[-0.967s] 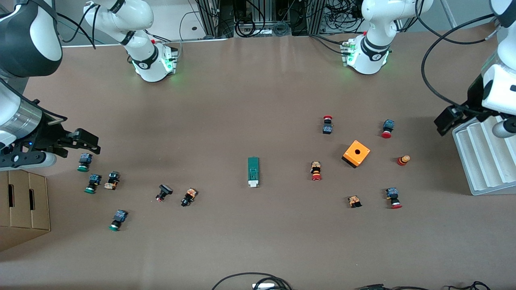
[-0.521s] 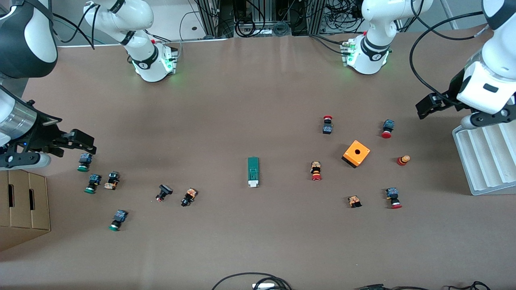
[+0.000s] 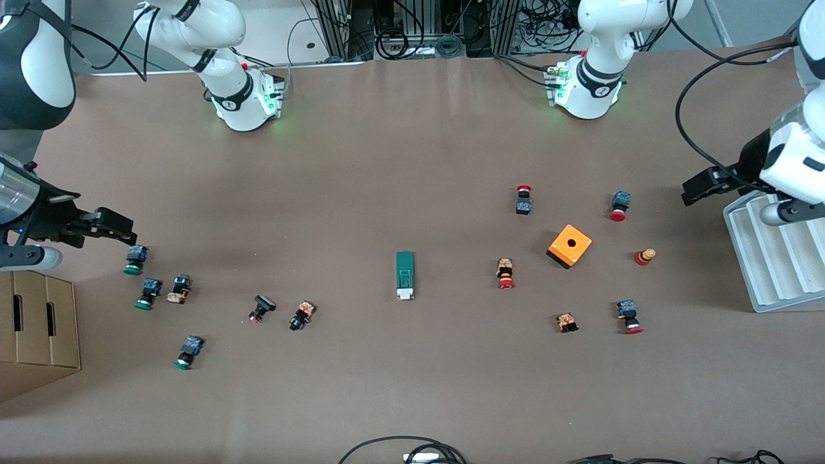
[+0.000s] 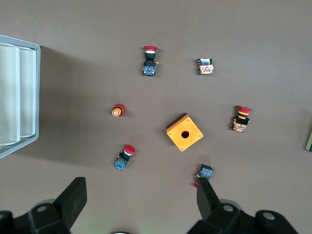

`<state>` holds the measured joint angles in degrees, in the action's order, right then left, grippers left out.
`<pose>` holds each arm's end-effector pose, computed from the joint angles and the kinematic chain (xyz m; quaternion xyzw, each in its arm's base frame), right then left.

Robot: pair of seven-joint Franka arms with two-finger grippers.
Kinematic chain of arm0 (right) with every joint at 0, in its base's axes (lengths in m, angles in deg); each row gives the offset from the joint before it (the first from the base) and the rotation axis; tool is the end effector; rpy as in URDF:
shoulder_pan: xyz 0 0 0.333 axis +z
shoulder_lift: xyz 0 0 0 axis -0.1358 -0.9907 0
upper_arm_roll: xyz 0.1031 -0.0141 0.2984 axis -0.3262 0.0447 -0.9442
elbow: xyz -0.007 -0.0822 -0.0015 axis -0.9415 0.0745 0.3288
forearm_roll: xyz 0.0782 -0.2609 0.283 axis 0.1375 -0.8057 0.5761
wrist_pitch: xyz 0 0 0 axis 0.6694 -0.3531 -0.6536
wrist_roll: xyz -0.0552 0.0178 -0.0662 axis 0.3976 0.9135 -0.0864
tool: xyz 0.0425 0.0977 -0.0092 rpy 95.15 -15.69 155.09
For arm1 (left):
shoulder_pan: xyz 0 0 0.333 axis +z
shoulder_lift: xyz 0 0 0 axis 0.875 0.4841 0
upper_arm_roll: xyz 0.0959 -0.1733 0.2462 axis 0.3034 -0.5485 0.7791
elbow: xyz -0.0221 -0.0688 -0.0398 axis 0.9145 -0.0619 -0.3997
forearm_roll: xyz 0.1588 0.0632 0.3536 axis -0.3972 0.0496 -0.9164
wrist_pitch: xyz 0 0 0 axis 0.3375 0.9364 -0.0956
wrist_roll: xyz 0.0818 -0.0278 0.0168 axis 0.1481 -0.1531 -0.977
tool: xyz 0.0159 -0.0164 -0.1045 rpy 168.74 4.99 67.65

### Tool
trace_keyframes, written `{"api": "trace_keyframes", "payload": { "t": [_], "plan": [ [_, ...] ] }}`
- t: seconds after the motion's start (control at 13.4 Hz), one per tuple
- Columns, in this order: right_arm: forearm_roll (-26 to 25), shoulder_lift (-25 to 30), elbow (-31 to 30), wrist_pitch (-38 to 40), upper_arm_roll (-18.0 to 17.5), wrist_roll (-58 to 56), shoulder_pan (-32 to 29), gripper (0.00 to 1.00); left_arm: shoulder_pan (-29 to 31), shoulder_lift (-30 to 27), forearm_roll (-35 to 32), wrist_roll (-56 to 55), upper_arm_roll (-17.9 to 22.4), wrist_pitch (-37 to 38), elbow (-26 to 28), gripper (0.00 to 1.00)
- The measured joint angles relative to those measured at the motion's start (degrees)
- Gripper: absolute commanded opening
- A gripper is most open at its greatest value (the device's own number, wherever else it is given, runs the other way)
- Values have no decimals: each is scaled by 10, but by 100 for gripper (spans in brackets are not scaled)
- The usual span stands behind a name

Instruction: Close load switch with both arms

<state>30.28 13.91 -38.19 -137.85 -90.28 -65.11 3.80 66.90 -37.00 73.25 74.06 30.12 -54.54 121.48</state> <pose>0.5890 -0.0063 0.5830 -0.9999 0.0031 -0.0002 0.0107 0.5587 -0.0344 0.5969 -0.9957 -0.0847 0.0370 0.0025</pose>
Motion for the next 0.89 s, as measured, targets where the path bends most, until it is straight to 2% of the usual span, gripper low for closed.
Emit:
{"api": "trace_keyframes", "payload": {
  "t": [0.89],
  "plan": [
    [0,0,0,3,0,-27,0,100,-5,0,-1,-12,14,-11,3,100]
  ]
}}
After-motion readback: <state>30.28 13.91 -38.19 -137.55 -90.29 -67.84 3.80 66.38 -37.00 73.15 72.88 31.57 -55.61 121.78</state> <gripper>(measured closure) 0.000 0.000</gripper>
